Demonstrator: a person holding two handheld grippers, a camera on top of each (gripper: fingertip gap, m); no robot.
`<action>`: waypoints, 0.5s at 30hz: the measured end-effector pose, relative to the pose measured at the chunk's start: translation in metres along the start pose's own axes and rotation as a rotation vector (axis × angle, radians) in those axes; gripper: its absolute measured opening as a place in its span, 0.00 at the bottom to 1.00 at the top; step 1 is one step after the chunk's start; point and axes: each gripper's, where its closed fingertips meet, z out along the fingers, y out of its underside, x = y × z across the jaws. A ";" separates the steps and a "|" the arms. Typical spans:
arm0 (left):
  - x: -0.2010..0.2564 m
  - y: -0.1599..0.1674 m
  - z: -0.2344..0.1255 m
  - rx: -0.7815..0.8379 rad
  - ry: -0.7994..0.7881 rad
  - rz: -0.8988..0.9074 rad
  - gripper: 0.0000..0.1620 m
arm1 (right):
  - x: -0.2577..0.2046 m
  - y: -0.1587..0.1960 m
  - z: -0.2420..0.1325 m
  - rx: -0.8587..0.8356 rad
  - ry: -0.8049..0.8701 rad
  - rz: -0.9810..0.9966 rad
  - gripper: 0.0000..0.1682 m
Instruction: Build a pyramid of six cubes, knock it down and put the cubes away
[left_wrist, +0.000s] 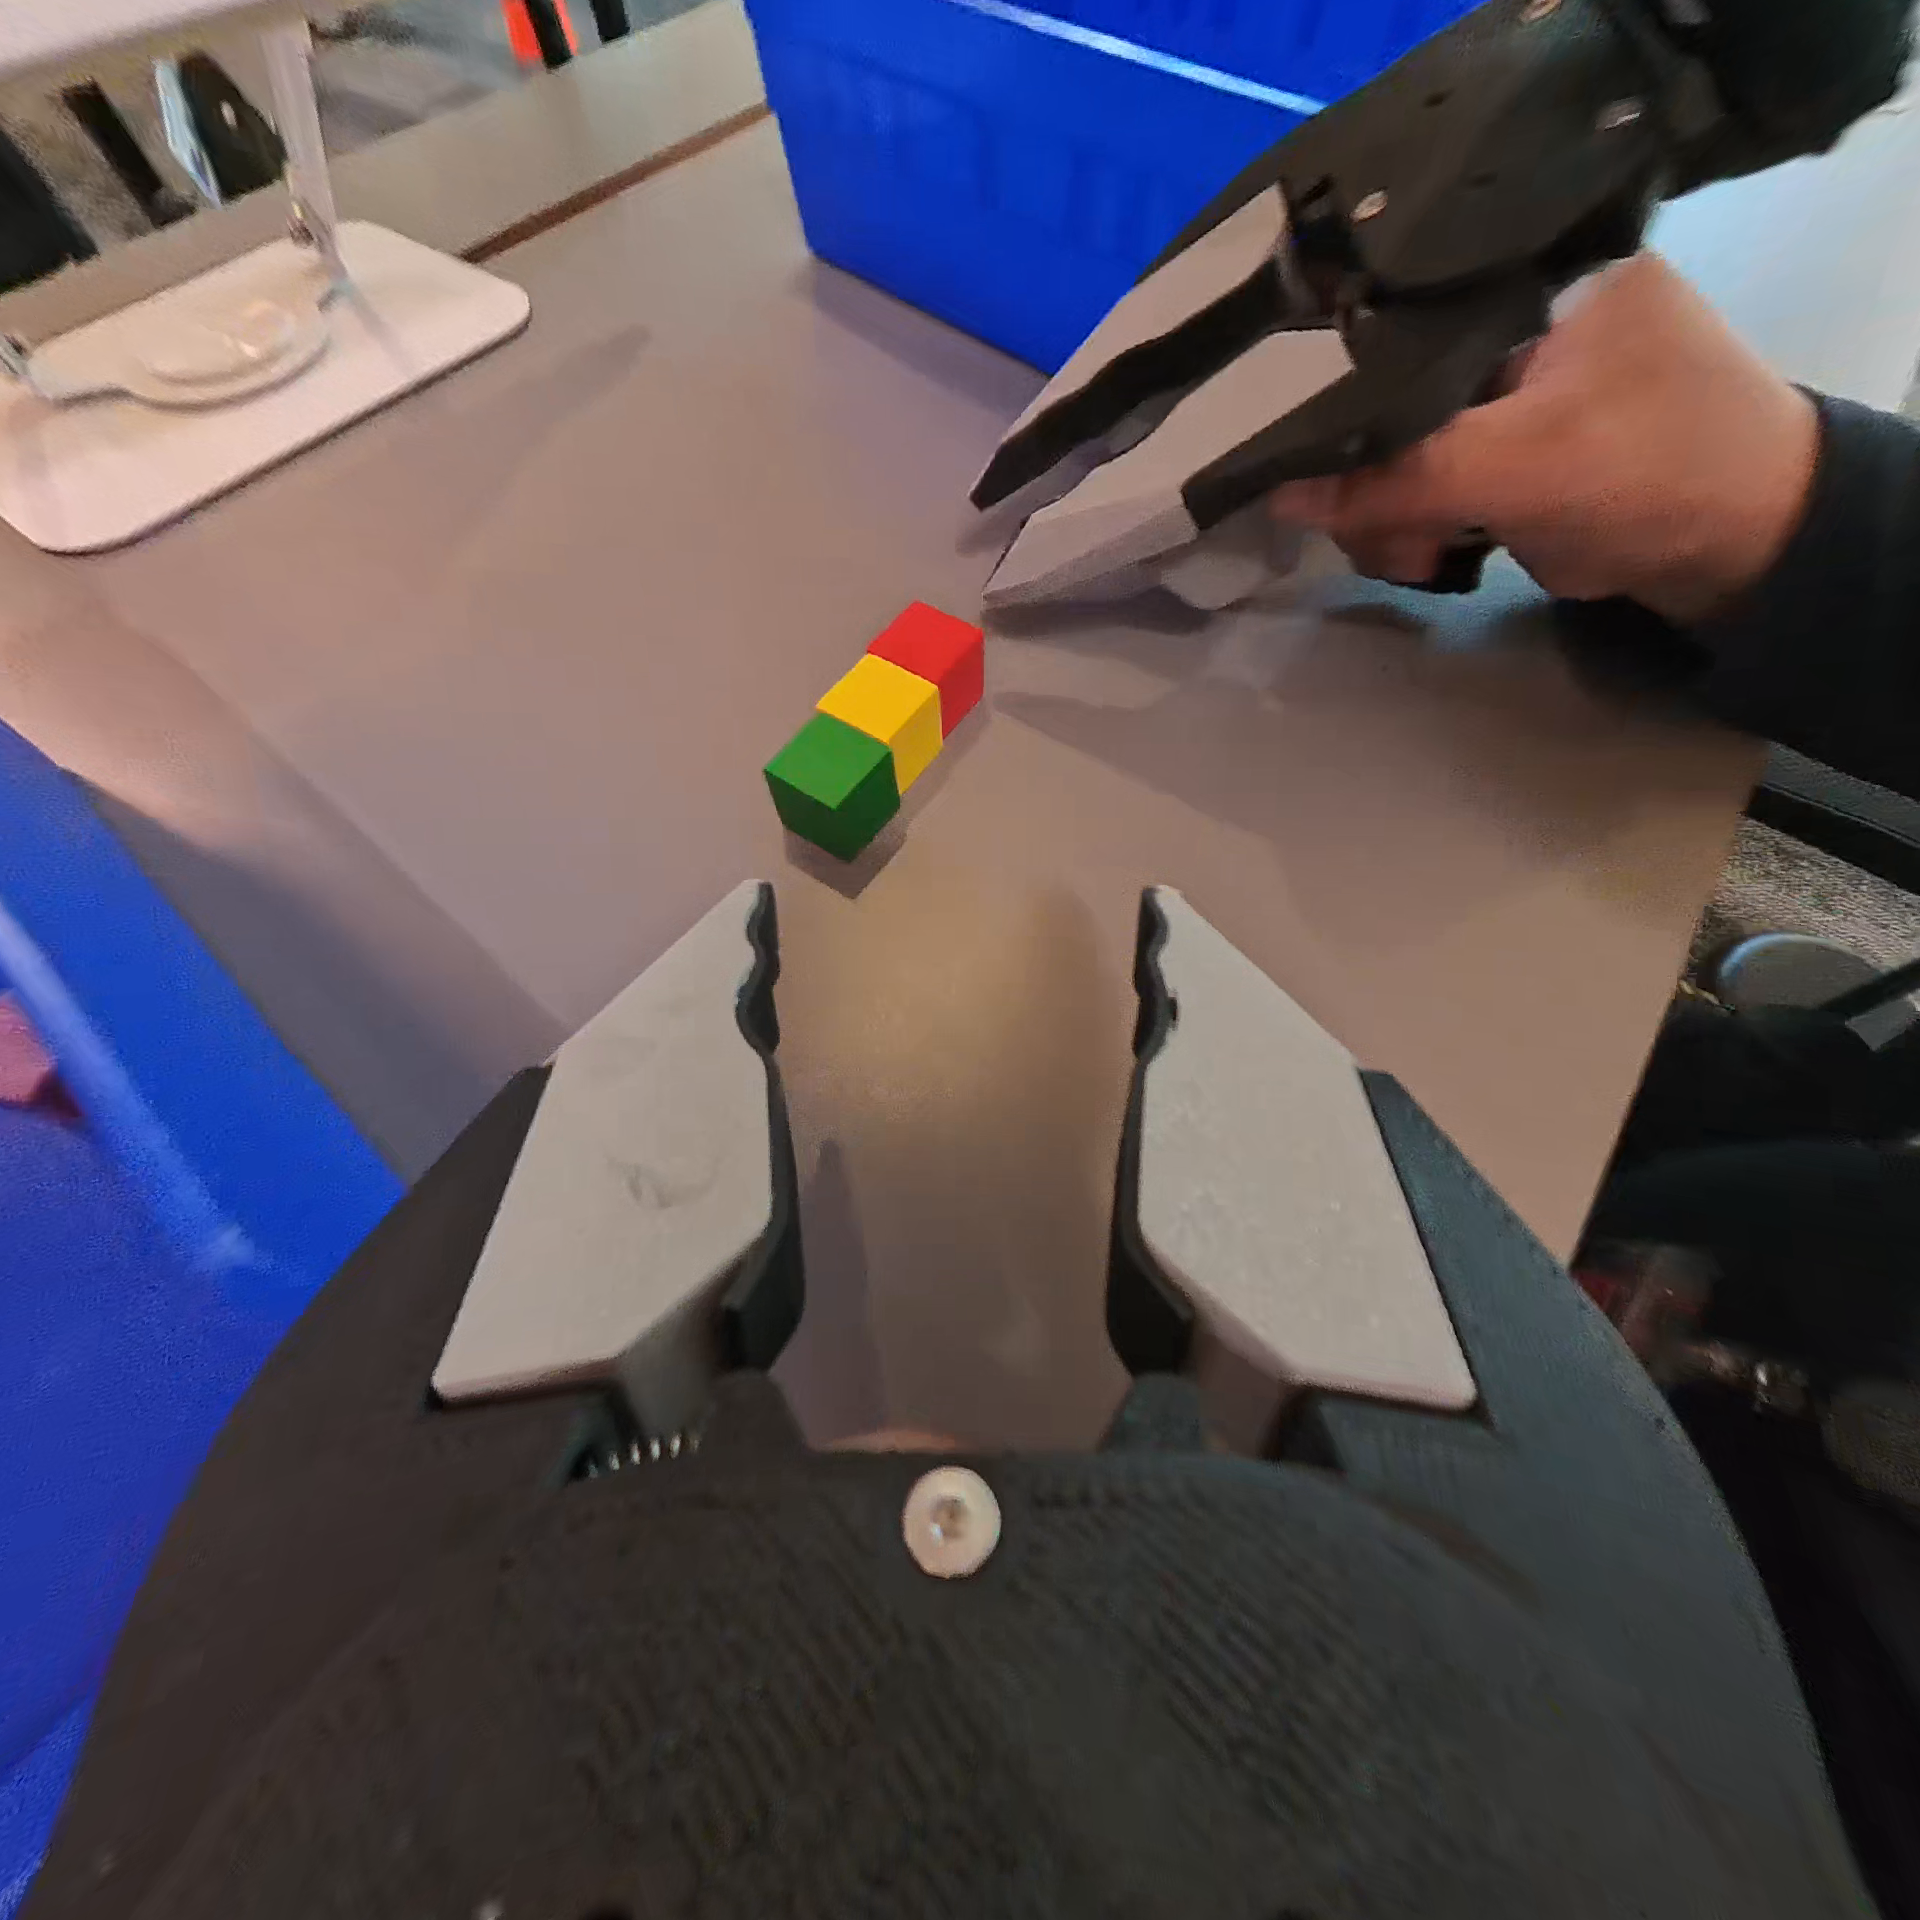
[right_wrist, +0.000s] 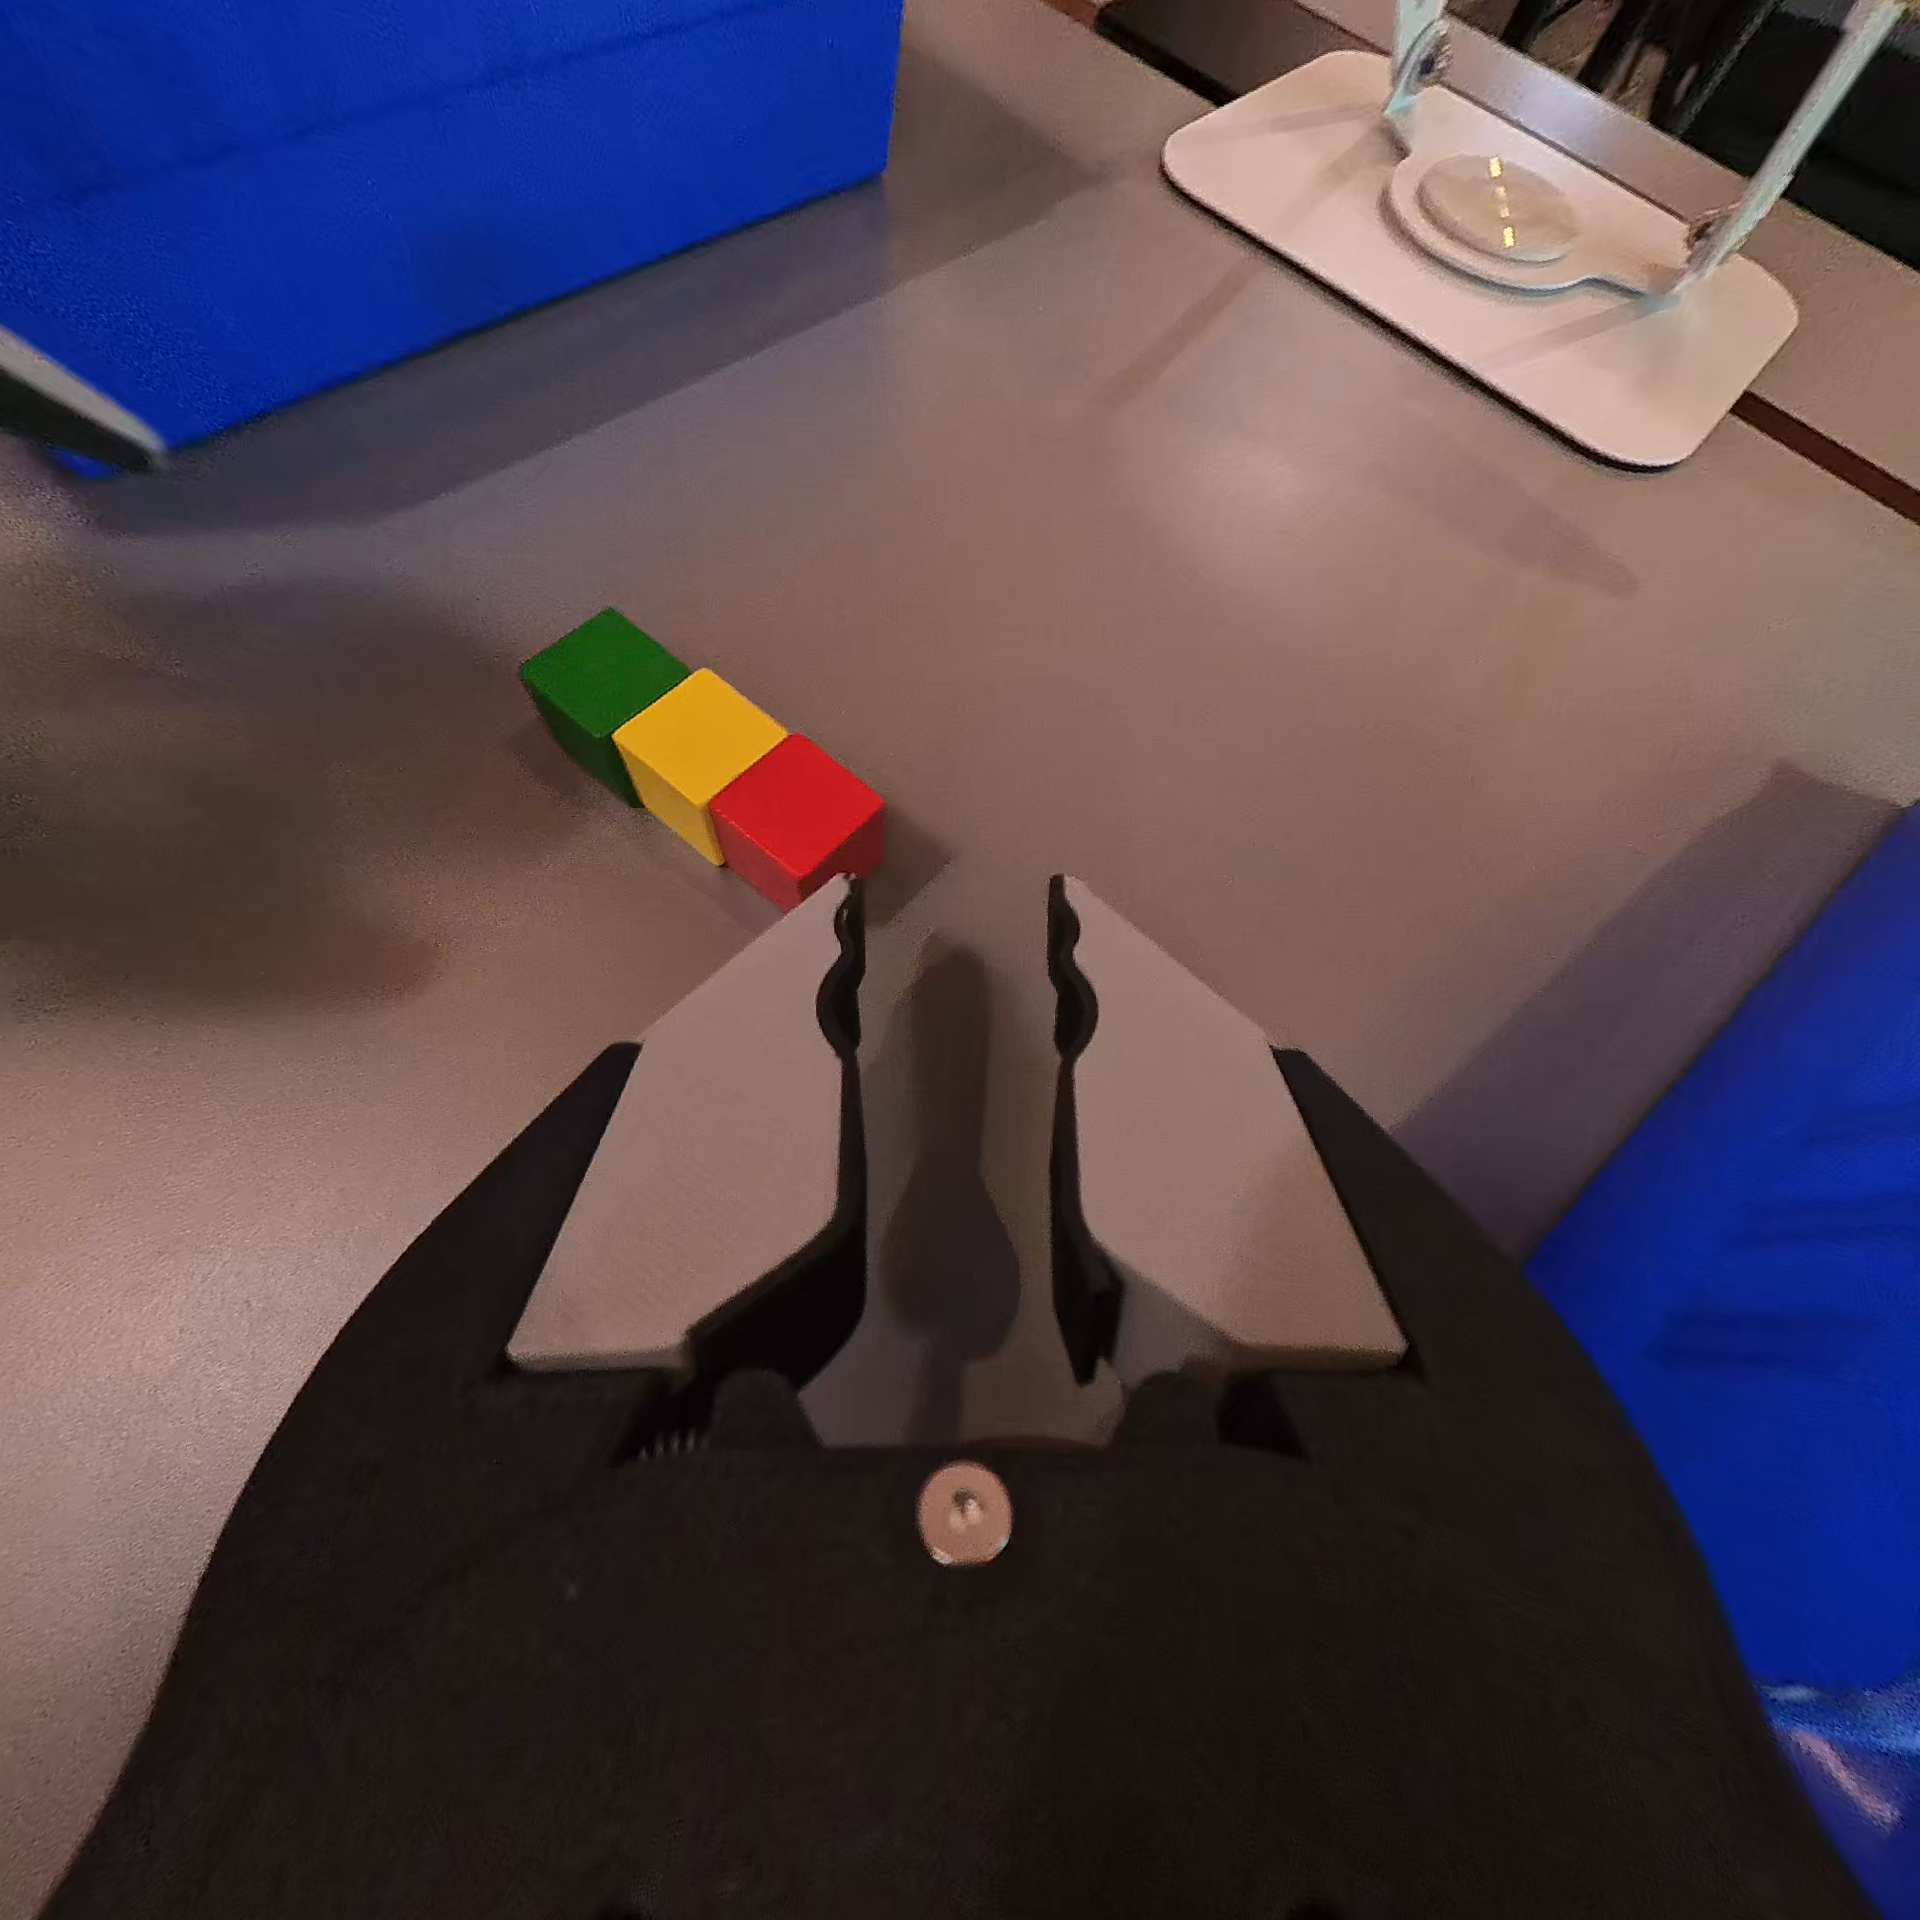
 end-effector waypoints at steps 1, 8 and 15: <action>-0.001 -0.003 -0.009 0.035 0.005 0.017 0.38 | 0.003 -0.001 0.000 0.010 0.003 0.008 0.21; -0.085 -0.045 -0.103 0.230 -0.099 -0.031 0.38 | 0.004 0.004 0.011 -0.030 -0.015 0.032 0.25; -0.178 -0.040 -0.108 0.021 -0.207 0.048 0.36 | 0.016 -0.011 0.011 0.043 0.037 0.030 0.24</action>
